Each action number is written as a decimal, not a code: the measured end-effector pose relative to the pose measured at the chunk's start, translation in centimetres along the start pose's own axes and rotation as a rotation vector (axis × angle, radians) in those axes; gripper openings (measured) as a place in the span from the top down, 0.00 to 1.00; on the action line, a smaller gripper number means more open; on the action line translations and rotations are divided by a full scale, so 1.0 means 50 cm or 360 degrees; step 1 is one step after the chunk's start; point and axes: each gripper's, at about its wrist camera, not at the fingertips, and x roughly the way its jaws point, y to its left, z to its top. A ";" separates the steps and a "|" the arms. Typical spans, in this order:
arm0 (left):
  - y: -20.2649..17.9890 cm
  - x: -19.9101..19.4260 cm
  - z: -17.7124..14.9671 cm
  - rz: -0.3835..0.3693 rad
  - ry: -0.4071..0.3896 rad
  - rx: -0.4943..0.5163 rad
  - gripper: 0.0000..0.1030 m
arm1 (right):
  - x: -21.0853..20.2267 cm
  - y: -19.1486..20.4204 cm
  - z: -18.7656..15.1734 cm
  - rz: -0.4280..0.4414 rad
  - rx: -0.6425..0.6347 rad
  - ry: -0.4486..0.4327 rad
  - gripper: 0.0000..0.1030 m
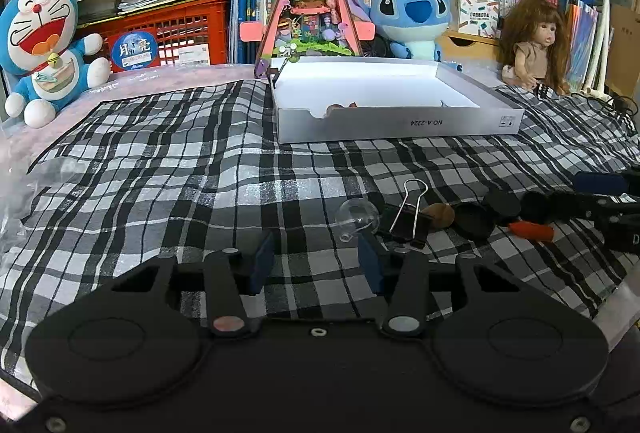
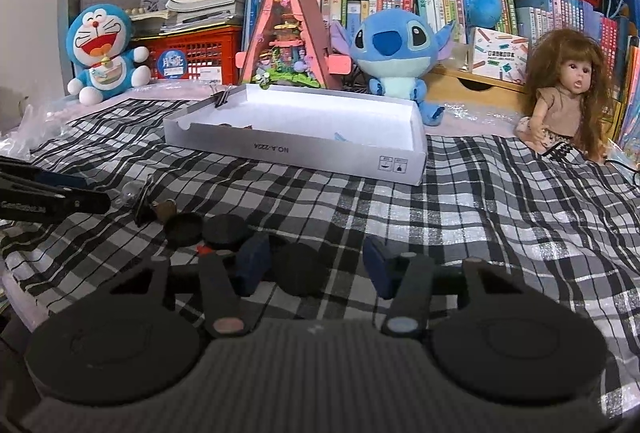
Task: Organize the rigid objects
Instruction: 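Grasp the clear dome with the left tool while the right tool grasps a black lid, then carry the clear dome and black lid over the white box with both tools, then open the left tool to drop the dome while the right tool releases the lid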
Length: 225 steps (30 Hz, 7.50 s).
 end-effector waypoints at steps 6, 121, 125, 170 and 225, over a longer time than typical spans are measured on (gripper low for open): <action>-0.012 0.021 0.005 -0.0020 -0.0022 -0.0001 0.57 | 0.001 0.016 -0.008 0.0011 -0.0046 0.0007 0.43; -0.009 0.159 0.286 -0.0101 0.0084 -0.0234 0.75 | 0.157 -0.100 0.192 -0.0028 0.0514 0.0188 0.65; -0.002 0.200 0.319 -0.0109 0.0118 -0.0251 0.75 | 0.190 -0.107 0.219 0.0036 0.0516 0.0225 0.65; -0.011 0.382 0.308 0.0014 0.0278 -0.0252 0.75 | 0.404 -0.129 0.251 -0.0086 0.0411 0.0460 0.65; -0.024 0.257 0.289 0.0005 0.0097 -0.0136 0.38 | 0.300 -0.107 0.254 -0.0017 0.0353 0.0286 0.28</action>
